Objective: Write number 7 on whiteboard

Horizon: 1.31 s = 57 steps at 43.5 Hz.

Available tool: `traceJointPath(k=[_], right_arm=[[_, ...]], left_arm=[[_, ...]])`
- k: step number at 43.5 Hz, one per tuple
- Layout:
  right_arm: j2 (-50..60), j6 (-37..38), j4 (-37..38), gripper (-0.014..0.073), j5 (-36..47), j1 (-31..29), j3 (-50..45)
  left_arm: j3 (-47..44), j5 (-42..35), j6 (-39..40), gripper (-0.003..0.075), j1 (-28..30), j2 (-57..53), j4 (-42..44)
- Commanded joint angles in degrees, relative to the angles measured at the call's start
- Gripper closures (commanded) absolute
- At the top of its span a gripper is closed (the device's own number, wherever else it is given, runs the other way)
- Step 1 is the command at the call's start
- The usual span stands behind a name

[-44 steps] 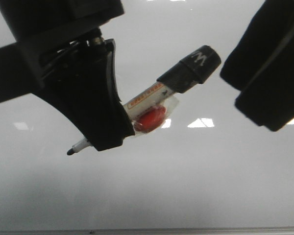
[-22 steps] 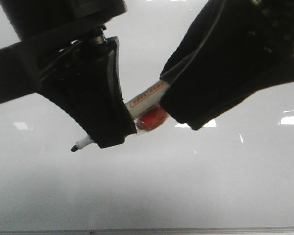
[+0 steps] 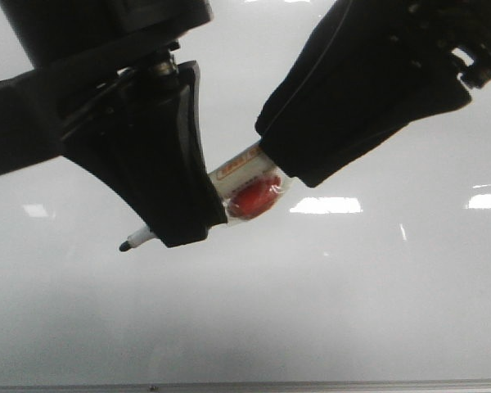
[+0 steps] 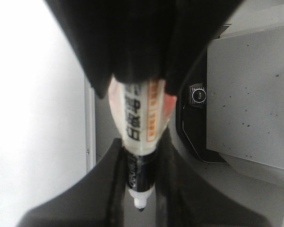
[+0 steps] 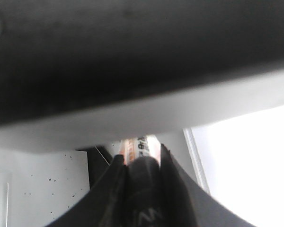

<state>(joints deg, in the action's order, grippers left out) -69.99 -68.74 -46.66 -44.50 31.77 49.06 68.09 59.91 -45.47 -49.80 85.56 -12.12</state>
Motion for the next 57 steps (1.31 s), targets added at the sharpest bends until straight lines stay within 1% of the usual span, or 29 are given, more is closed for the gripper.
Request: traceJointPath(k=[1,4,6,10,11,13,15,20,24,27,29,35,40,43,49,52,54,57], right_arm=[[1.02,-0.28,-2.74,0.0618,1.41,0.0,1.96],[1.02,-0.28,-2.74,0.0671,1.45,0.0,1.96],[1.02,-0.28,-2.74,0.0705,1.45,0.0,1.96],[1.02,-0.23,-2.74,0.0709,1.47,0.0,1.96],[1.02,-0.23,-2.74,0.071,1.47,0.0,1.96],[1.08,0.02,-2.68,0.071,1.52,-0.2,1.96],[1.27,0.49,-2.36,0.071,1.94,-0.39,1.96],[3.15,3.88,0.82,0.071,3.78,-1.59,1.96],[5.66,9.37,5.13,0.071,4.92,-3.31,1.96],[7.77,14.67,9.0,0.071,4.85,-5.31,1.96],[9.52,19.59,11.85,0.071,4.66,-7.24,1.96],[14.74,31.85,16.19,0.071,2.98,-12.17,1.96],[18.39,35.43,18.73,0.0701,-0.83,-14.59,1.96],[19.47,39.16,24.75,0.0701,-3.87,-14.65,1.96],[19.88,54.26,39.31,0.0701,-6.02,-14.65,1.96],[19.88,58.01,40.99,0.0701,-6.02,-14.65,1.96],[19.88,58.05,40.57,0.0701,-5.99,-14.6,1.96],[19.68,58.04,38.65,0.0701,-3.61,-13.91,1.96]], left_arm=[[2.04,-1.12,0.65,0.072,-0.37,-1.91,-1.57],[2.04,-1.12,0.65,0.0648,-0.37,-1.91,-1.57],[2.04,-1.24,1.15,0.0565,-0.37,-1.91,-1.78],[2.06,-1.33,2.87,0.0404,-0.08,-2.03,-1.67],[2.18,-1.33,3.58,0.0374,0.06,-2.27,-1.38],[2.18,-0.97,5.96,0.0333,0.67,-2.84,-1.06],[2.18,-0.34,7.67,0.0312,1.36,-4.03,-0.91],[2.07,0.7,9.42,0.0312,3.7,-8.42,-0.91],[1.29,0.22,11.88,0.0312,6.39,-13.44,-0.91],[0.17,0.08,13.66,0.0312,8.82,-17.36,-0.91],[-1.1,-0.55,15.41,0.0312,10.91,-20.44,-0.91],[-5.08,-4.07,19.67,0.0312,16.01,-27.9,-0.91],[-8.59,-7.04,20.24,0.0312,19.06,-32.74,-0.91],[-10.17,-7.66,20.24,0.0312,19.97,-34.62,-0.91],[-11.44,-7.12,20.24,0.0312,20.3,-35.35,-0.91],[-11.53,-7.14,20.24,0.0312,20.3,-35.35,-0.91],[-11.53,-7.26,20.24,0.0312,20.3,-35.18,-0.91],[-11.53,-7.67,20.24,0.0312,20.3,-34.96,-0.91]])
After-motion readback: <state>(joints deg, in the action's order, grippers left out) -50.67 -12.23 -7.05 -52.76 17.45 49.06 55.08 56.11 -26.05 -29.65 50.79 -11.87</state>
